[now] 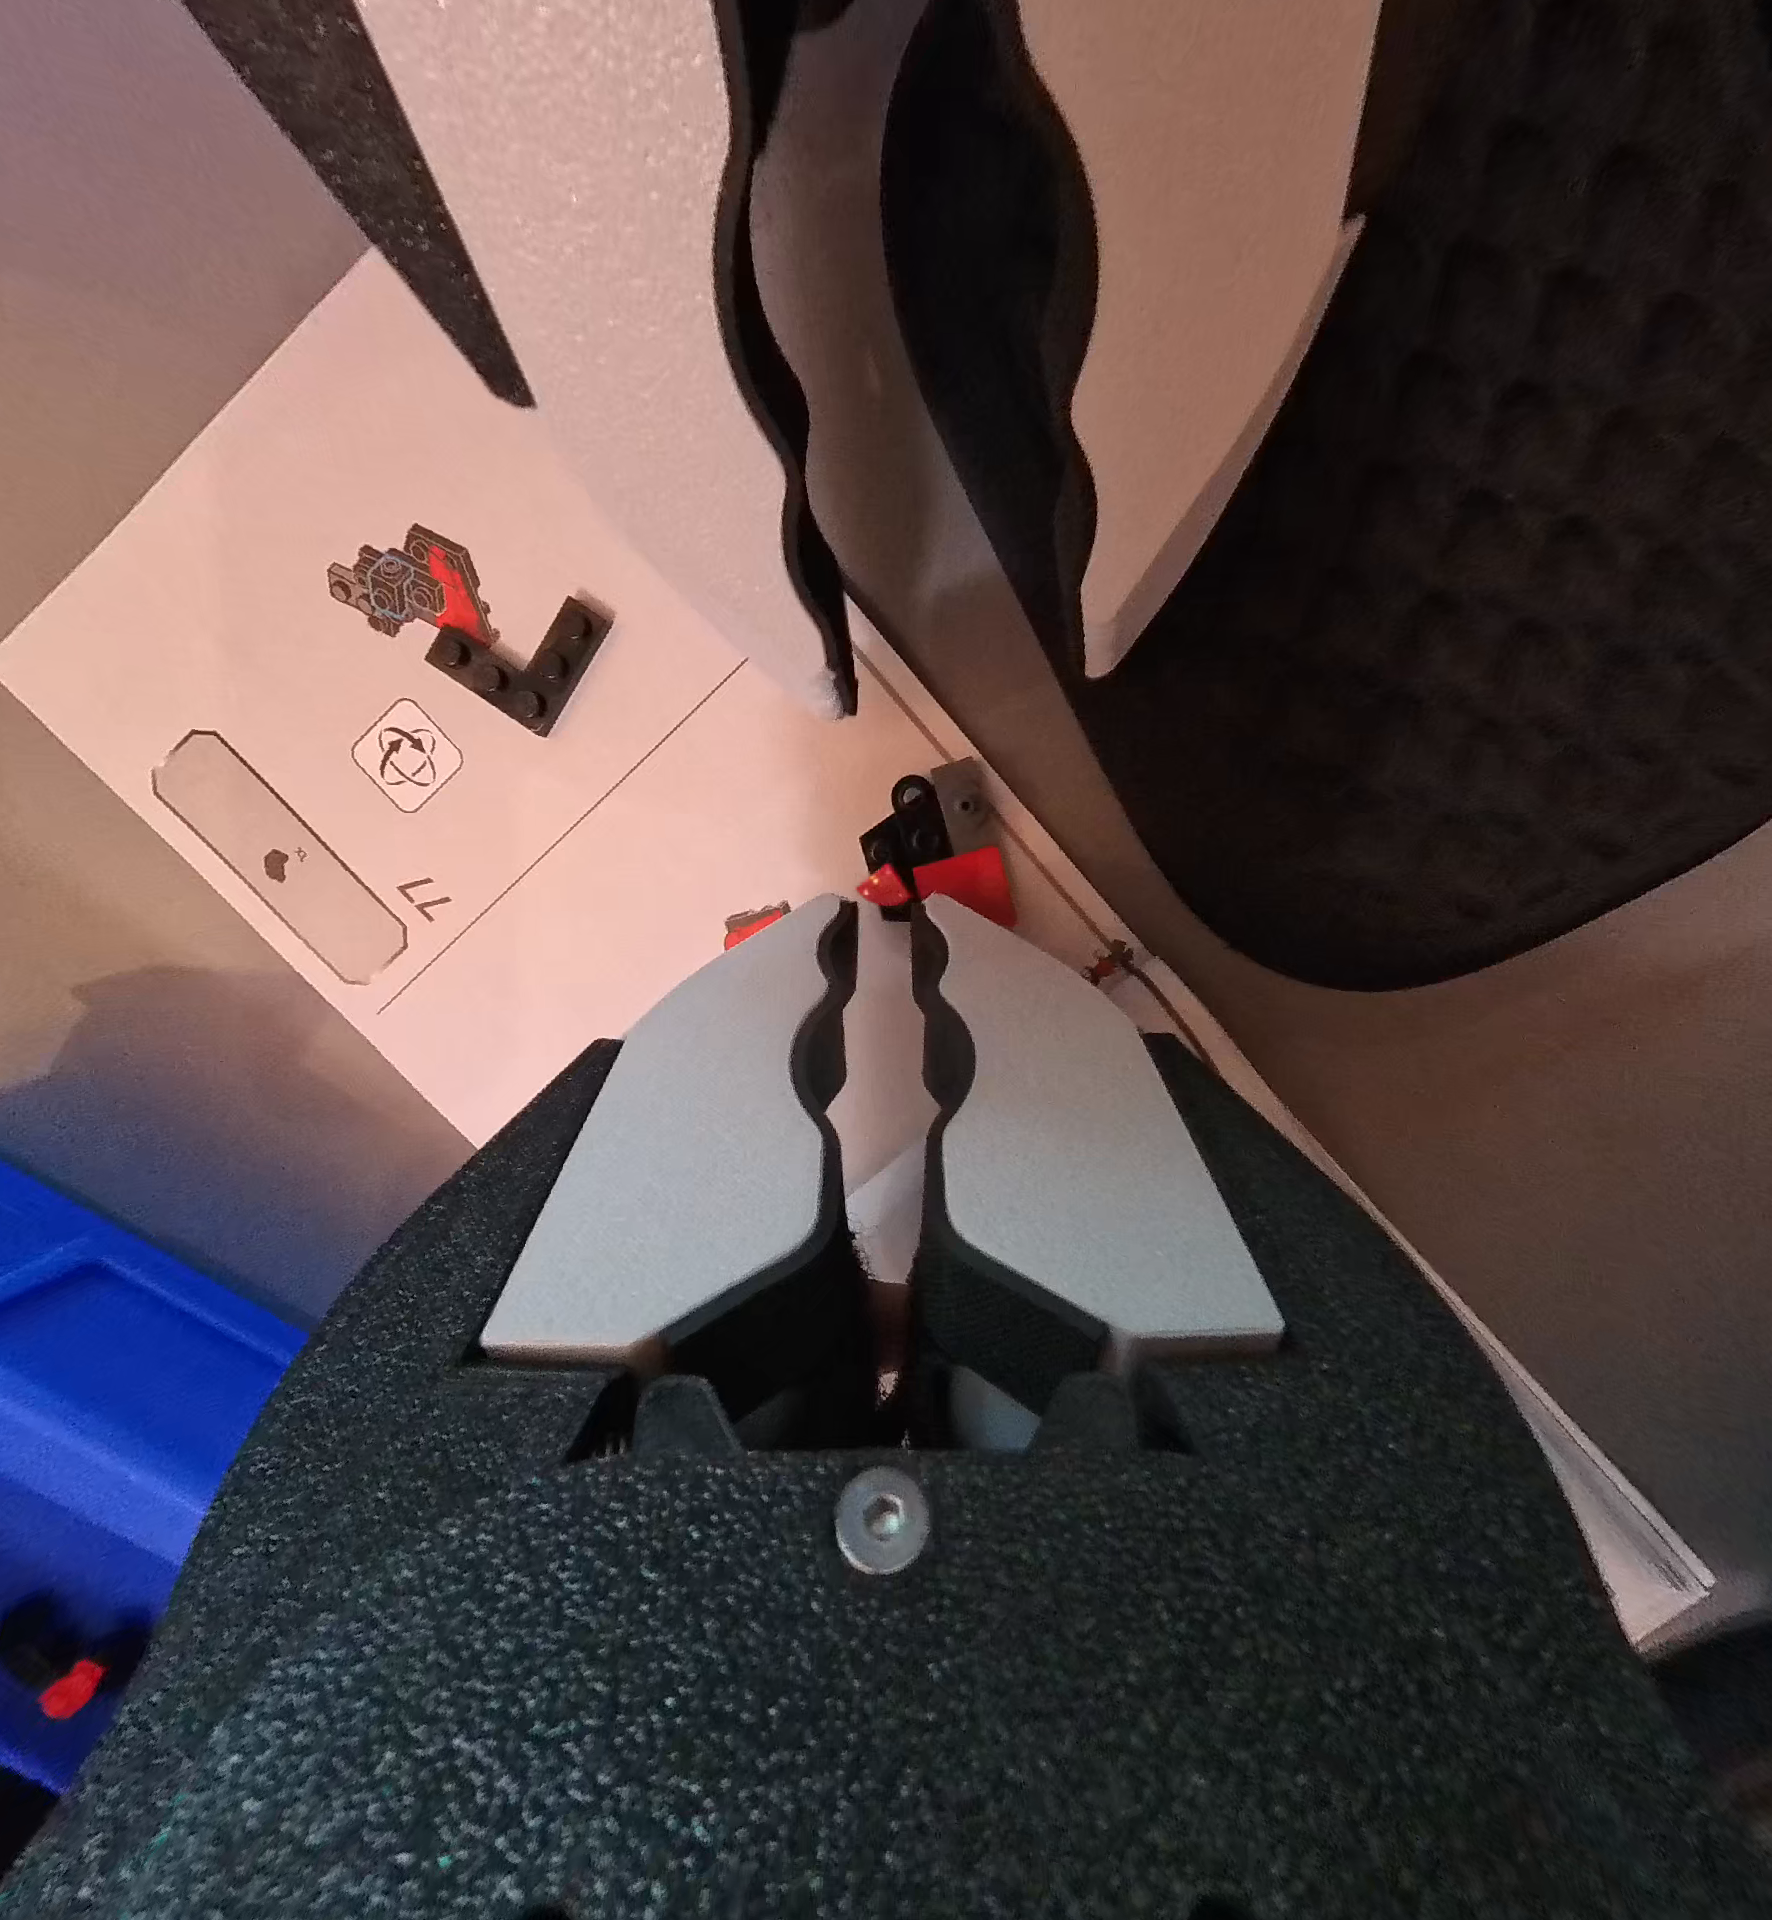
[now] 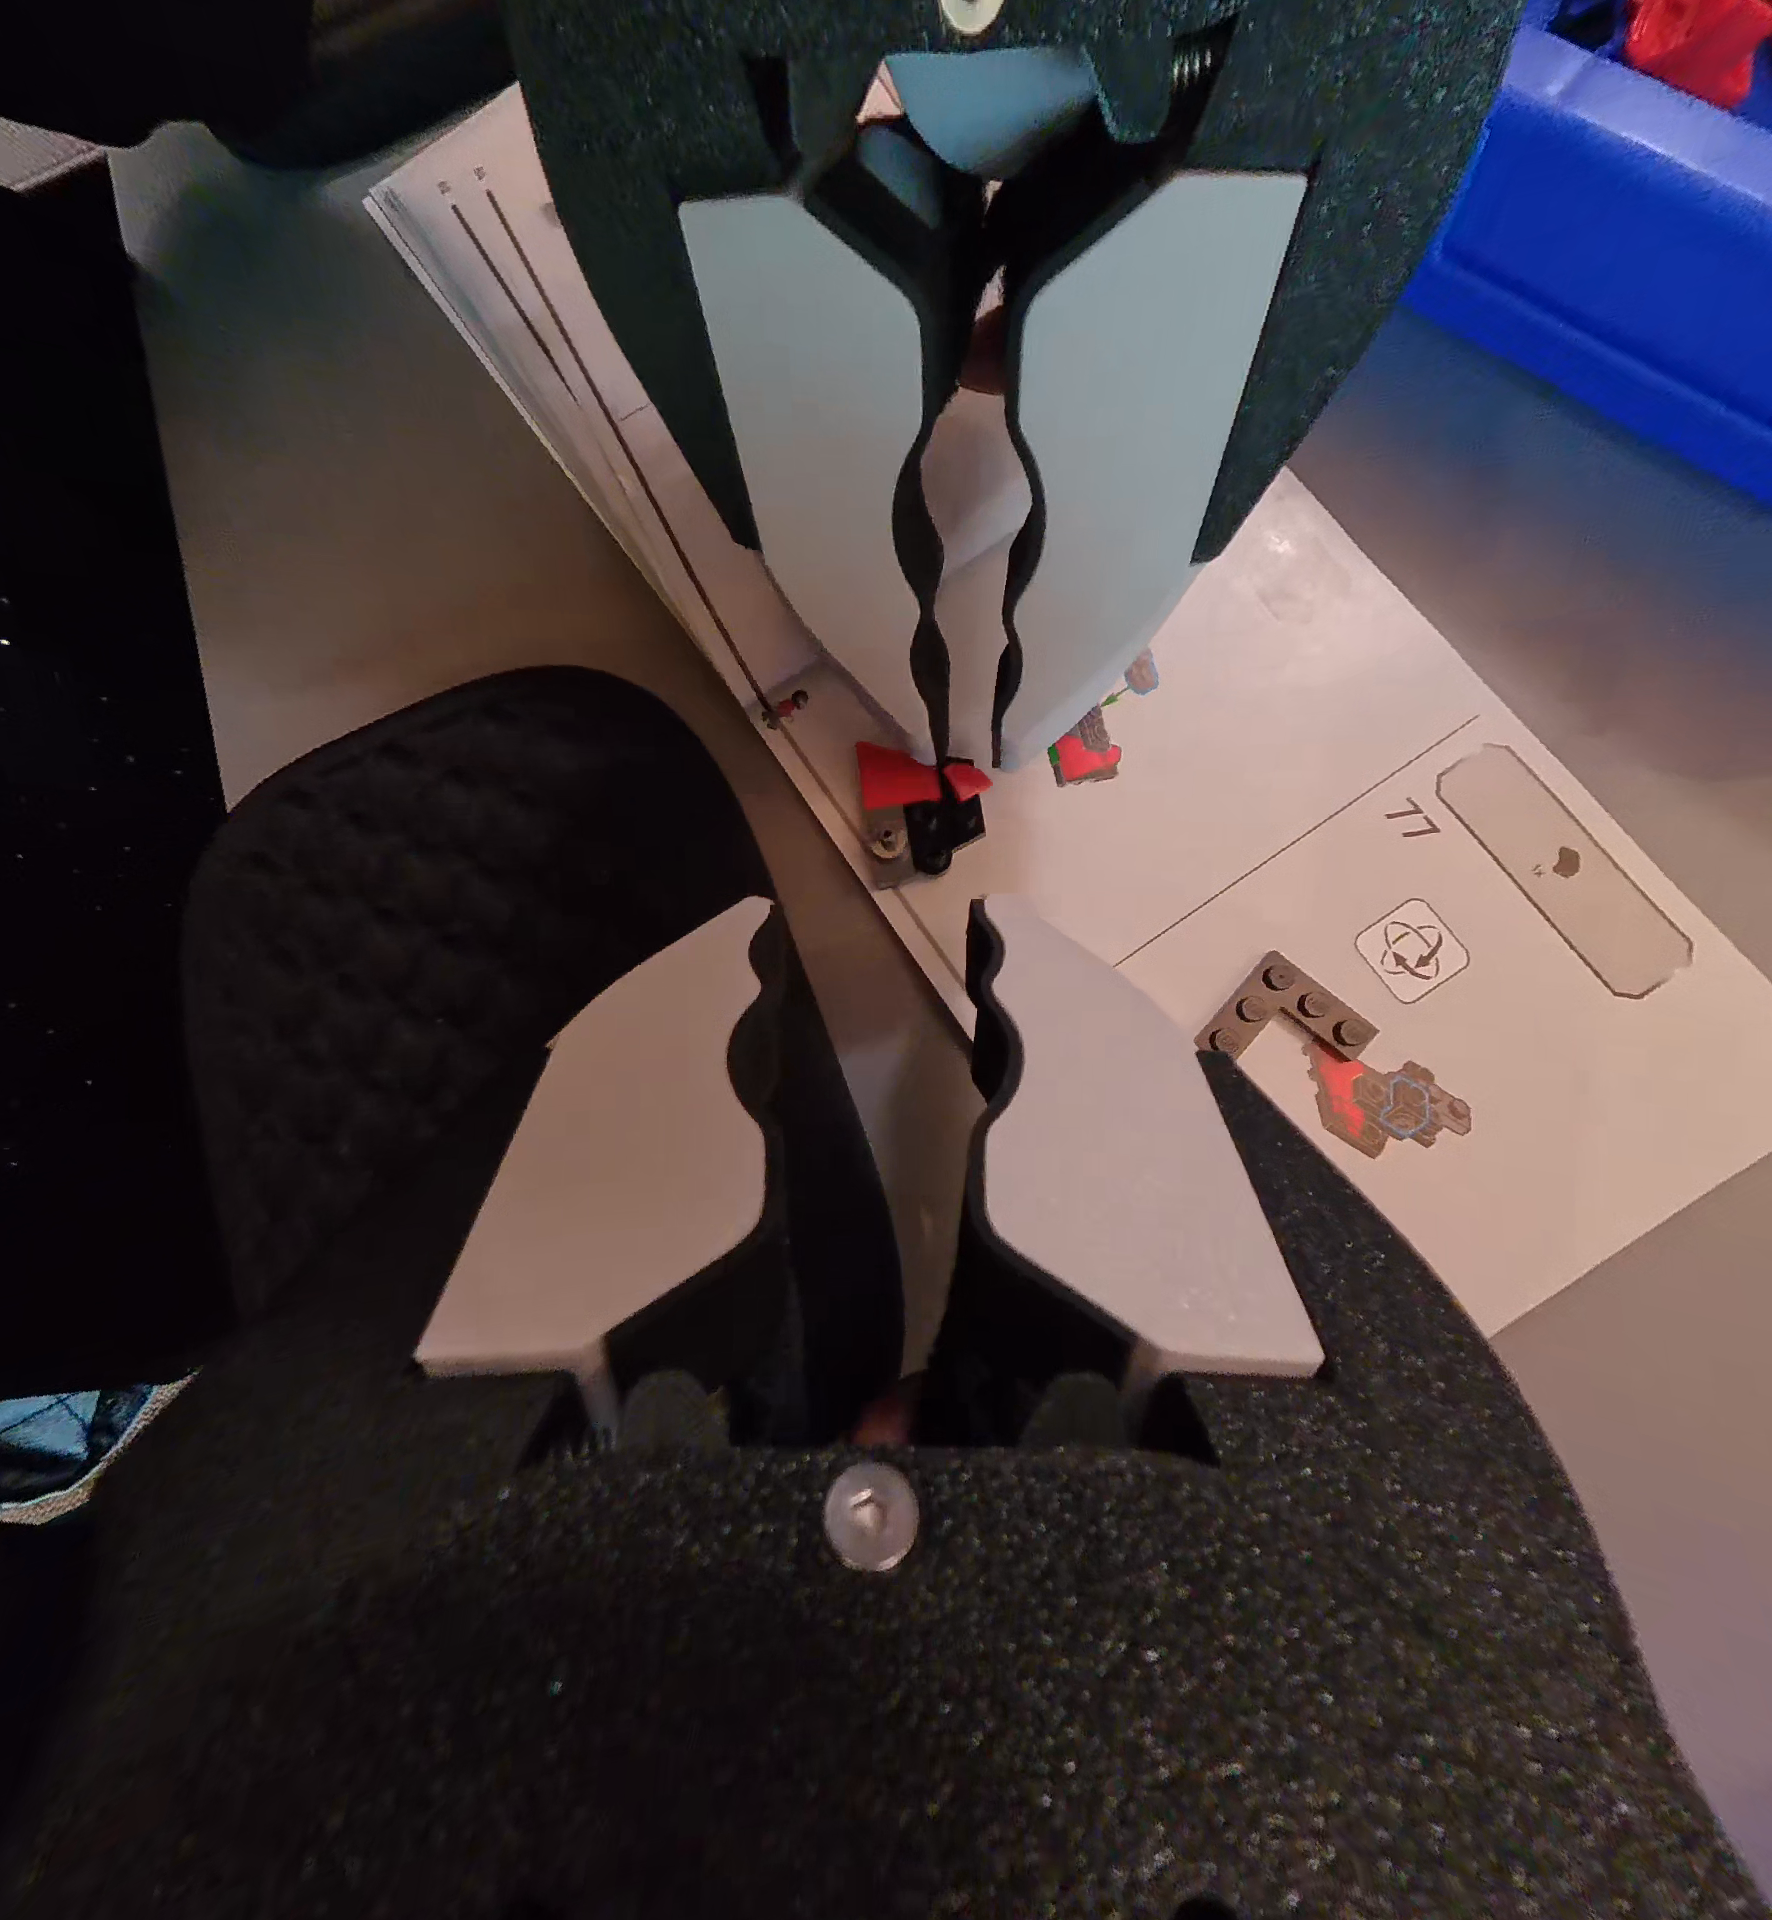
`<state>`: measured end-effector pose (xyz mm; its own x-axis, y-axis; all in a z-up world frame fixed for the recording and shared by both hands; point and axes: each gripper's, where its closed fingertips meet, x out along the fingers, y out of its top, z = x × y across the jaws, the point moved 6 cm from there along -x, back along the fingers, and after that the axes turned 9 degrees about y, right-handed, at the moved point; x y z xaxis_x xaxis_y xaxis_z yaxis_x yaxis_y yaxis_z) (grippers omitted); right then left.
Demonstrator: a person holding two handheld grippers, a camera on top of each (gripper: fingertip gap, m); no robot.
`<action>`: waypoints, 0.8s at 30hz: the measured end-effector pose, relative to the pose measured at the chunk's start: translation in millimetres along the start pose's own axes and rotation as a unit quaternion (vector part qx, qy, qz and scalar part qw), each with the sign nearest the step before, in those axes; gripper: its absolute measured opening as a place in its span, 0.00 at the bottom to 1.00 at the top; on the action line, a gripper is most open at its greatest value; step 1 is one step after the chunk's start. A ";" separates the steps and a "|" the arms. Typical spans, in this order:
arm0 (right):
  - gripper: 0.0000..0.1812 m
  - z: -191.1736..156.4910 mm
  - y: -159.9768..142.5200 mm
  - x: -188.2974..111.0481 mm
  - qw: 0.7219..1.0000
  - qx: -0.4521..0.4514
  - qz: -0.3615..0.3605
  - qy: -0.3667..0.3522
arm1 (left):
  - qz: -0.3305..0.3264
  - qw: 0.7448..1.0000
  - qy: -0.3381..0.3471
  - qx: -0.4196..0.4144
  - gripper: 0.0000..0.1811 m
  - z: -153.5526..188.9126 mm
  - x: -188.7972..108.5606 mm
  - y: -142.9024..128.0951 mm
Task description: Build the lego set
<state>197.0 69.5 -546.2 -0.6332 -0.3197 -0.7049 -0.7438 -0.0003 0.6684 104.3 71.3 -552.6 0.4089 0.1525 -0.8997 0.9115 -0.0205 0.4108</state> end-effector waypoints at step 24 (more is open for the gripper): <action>0.32 1.1 9.0 23.6 0.997 -0.044 0.036 0.048 | 0.026 0.961 0.115 -0.251 0.11 31.5 0.1 -7.7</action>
<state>175.1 63.0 -557.1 -0.6587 -0.4105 -0.6306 -0.6723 -0.0554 0.7382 98.8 40.3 -560.5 0.3800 0.3795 -0.8436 0.7302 0.4367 0.5254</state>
